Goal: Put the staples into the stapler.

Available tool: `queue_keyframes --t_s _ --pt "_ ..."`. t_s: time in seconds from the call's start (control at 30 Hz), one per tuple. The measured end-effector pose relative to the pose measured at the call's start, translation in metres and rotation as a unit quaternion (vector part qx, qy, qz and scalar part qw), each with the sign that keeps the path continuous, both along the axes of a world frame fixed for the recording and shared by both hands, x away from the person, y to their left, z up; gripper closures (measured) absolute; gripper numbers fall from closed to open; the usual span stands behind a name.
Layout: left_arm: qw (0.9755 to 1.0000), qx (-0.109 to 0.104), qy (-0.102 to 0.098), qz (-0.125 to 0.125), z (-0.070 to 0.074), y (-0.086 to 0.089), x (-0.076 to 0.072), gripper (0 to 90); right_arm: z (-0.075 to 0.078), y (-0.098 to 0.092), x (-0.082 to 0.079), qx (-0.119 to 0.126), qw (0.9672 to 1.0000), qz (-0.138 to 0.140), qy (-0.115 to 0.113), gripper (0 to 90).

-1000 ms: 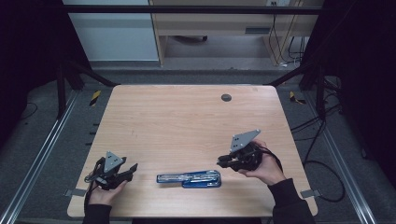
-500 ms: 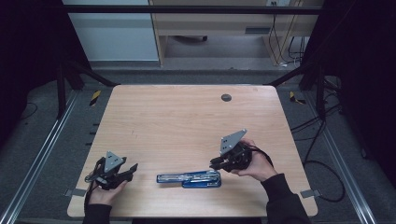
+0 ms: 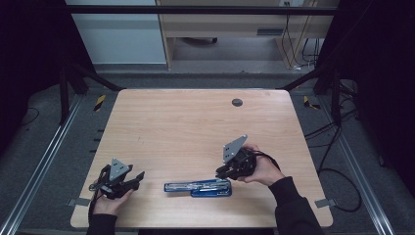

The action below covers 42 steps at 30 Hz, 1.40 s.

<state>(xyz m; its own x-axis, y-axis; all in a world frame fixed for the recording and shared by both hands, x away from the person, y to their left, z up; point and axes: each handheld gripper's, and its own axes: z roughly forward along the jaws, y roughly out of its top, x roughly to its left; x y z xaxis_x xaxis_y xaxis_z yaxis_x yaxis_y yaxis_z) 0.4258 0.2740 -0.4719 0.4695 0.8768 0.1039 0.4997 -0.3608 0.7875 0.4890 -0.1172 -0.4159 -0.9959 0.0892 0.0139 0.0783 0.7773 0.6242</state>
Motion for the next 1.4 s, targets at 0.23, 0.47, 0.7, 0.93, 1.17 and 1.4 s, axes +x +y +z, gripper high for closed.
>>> queue_keyframes --t_s 0.23,0.47,0.7,0.93,1.17,1.4 --pt "1.0 -0.001 0.001 0.001 0.0 0.0 0.0 46.8 -0.008 0.006 0.001 -0.025 0.9994 0.022 0.007 78.6" --pt "1.0 0.0 0.0 0.0 0.0 0.0 0.0 46.8 -0.014 0.006 0.001 -0.03 0.9991 0.029 0.009 78.6" --pt "1.0 -0.001 0.001 0.0 0.0 0.0 0.0 46.8 -0.02 0.007 0.0 -0.039 0.9986 0.032 0.014 78.6" --pt "1.0 0.0 0.001 0.0 0.0 0.0 0.0 46.8 -0.021 0.006 0.001 -0.038 0.9987 0.031 0.012 78.7" --pt "1.0 -0.001 0.001 0.0 -0.001 0.0 0.0 46.8 -0.025 0.007 0.001 -0.044 0.9983 0.036 0.015 78.6" --pt "1.0 0.0 0.002 0.0 -0.001 0.0 0.0 46.8 -0.026 0.007 0.002 -0.046 0.9981 0.037 0.015 78.6"
